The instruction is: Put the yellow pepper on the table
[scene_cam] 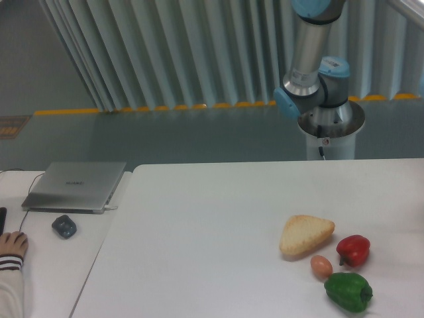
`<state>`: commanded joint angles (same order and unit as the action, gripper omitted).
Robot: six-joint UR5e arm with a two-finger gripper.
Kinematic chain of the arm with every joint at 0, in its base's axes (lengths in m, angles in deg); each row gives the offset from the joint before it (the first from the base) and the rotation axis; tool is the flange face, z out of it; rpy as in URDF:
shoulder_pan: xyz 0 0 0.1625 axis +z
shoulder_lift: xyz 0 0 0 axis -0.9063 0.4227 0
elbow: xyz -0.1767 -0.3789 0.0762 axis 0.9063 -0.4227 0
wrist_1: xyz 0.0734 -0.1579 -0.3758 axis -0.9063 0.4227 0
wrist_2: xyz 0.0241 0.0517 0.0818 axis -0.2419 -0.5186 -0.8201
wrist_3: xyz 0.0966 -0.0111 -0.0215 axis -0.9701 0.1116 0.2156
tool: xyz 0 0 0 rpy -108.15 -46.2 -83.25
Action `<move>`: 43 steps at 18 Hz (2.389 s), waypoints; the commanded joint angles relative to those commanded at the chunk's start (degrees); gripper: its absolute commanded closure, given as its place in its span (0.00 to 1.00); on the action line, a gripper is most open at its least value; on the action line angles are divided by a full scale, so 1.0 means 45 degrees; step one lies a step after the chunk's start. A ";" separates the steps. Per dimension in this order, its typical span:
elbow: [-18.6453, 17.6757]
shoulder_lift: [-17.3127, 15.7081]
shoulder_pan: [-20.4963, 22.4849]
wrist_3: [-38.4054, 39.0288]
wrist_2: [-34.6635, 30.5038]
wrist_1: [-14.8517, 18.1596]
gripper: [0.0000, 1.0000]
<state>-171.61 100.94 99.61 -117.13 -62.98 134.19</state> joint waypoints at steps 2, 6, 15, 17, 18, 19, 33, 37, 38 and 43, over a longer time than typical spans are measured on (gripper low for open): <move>0.0252 0.0195 0.0509 0.0516 0.0496 0.0039 0.00; 0.0488 0.0430 0.0744 0.0771 0.0184 0.0078 0.00; -0.0018 0.0314 0.0745 -0.0108 -0.1340 0.1151 0.00; -0.0058 0.0313 0.0784 -0.0186 -0.1379 0.1211 0.00; -0.0059 0.0333 0.0784 -0.0206 -0.1398 0.1308 0.00; -0.0117 0.0352 0.0784 -0.0225 -0.1418 0.1463 0.00; -0.0332 0.0665 0.0999 -0.0225 -0.1457 0.1445 0.00; -0.0332 0.0665 0.0960 -0.0186 -0.1477 0.1484 0.46; -0.0293 0.0646 0.0941 -0.0186 -0.1477 0.1484 0.47; -0.0176 0.0470 0.0902 -0.0206 -0.1516 0.1680 0.57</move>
<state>-172.40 103.06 103.67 -118.05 -69.80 141.75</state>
